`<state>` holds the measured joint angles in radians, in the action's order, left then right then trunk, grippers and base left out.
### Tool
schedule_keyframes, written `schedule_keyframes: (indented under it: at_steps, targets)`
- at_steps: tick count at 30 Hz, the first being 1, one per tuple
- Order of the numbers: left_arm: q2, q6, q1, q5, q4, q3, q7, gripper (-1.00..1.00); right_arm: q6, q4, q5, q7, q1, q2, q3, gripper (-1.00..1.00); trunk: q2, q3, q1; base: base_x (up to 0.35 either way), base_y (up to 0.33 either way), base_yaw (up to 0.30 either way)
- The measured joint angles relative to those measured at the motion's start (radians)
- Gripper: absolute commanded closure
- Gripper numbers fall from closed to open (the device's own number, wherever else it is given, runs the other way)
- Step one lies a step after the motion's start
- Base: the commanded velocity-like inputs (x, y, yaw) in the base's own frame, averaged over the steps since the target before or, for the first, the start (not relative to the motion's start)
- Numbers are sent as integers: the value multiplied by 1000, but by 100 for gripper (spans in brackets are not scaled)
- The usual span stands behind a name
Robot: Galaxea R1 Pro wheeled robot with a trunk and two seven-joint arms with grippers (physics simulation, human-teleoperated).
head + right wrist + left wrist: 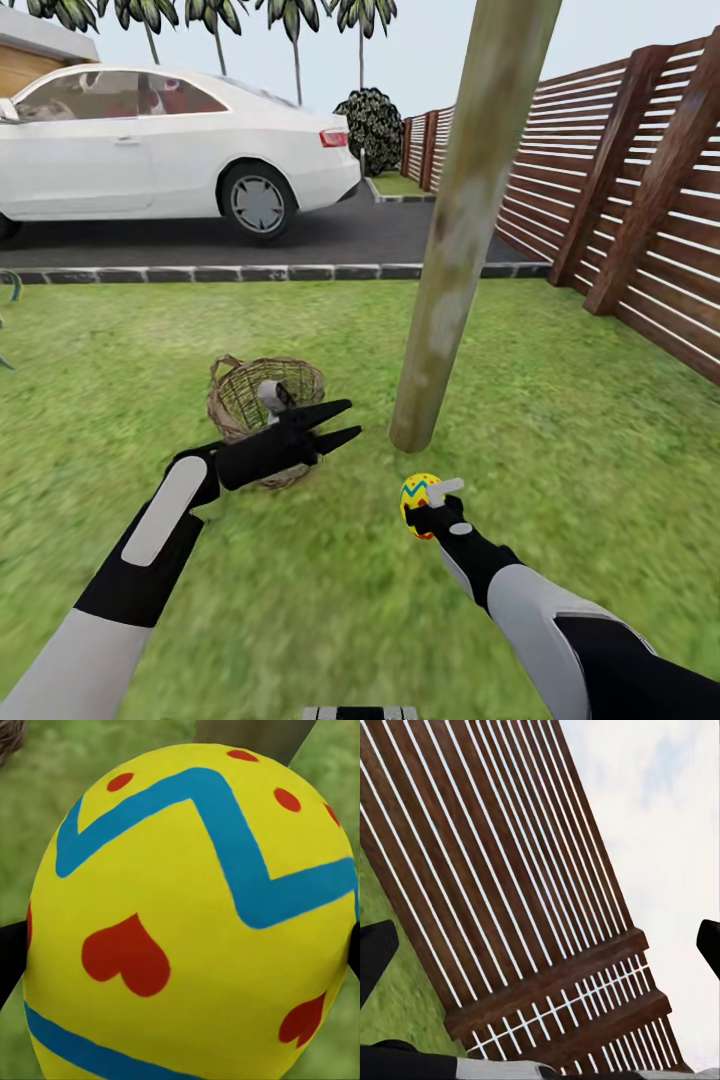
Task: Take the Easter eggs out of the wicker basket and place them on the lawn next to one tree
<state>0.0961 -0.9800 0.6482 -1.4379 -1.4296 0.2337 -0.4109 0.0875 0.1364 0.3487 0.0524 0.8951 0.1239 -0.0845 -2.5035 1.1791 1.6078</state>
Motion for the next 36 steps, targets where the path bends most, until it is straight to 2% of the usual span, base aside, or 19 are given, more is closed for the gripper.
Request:
schedule_keyframes:
  at_steps: [3,5,6,8,9,10,11,16,26,31,36]
  targets:
    - [5,-2,0,1,-2,-3,-41,-100,1,0,0,0,0,0,0,100,-1,12,1,0,0,0]
    - [17,-6,-1,1,-2,-27,-81,-100,1,0,0,0,0,0,0,100,-1,19,2,0,0,0]
    - [46,-8,-1,1,-2,-38,-105,-100,10,0,0,0,0,0,0,100,-1,23,3,0,0,0]
    - [106,-9,-1,2,-1,-44,-167,-100,94,-1,-1,-1,0,0,0,100,-2,31,4,0,0,0]
    - [145,-8,-1,3,1,-46,-242,-100,155,-7,-1,-1,0,0,0,100,-2,35,4,0,0,0]
    - [161,-8,-2,4,3,-46,-275,-100,170,-11,4,-1,0,1,2,100,-2,35,4,0,0,0]
    - [166,-7,-2,5,6,-46,-285,-100,175,-13,9,-1,0,3,2,100,-2,35,4,0,0,0]
    - [167,-8,-2,6,12,-46,-291,-100,186,-15,9,-1,-1,7,3,100,-2,35,4,66,0,0]
    - [166,-9,-2,6,10,-46,-291,-100,181,-41,2,-1,-1,9,4,100,-2,35,3,331,0,0]
    - [163,-6,-2,6,11,-45,-292,-100,193,-41,3,-2,-1,10,3,100,-2,35,4,45,0,0]
    - [161,-6,-3,6,10,-45,-292,-100,189,-41,5,-2,-2,15,4,100,-3,54,6,0,0,0]
